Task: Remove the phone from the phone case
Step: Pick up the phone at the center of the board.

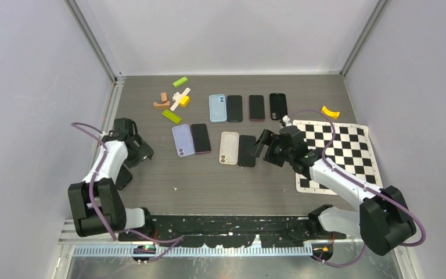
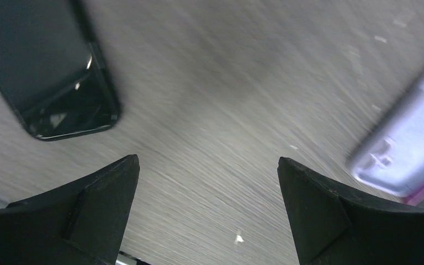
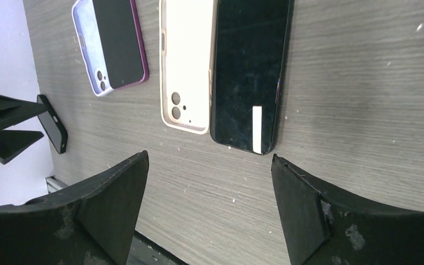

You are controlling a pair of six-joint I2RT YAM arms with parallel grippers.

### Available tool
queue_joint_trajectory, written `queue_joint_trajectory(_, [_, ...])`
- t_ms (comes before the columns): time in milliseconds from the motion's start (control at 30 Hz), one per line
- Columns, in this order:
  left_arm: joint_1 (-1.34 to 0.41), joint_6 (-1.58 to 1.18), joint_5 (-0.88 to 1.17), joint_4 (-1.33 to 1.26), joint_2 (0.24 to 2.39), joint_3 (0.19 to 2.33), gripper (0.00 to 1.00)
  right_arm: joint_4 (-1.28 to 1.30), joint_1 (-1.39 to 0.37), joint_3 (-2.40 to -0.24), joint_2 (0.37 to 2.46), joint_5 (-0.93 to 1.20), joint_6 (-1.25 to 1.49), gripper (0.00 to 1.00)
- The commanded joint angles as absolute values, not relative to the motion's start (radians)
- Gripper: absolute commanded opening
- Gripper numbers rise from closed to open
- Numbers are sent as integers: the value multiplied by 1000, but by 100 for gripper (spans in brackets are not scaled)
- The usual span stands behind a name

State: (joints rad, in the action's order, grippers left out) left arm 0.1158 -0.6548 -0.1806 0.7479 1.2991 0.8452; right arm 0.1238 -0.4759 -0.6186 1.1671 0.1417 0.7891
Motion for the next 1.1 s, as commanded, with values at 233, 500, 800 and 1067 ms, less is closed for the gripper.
queue_joint_trajectory(233, [326, -651, -199, 691, 1391, 875, 100, 95, -474, -602, 1137, 241, 821, 89])
queue_joint_trajectory(500, [522, -591, -230, 630, 1357, 881, 100, 107, -474, -596, 1115, 251, 816, 89])
queue_joint_trajectory(800, [596, -538, -196, 602, 1529, 915, 100, 80, -474, -570, 1112, 252, 834, 89])
queue_joint_trajectory(1067, [604, -545, -139, 562, 1589, 871, 97, 89, -474, -575, 1119, 252, 820, 89])
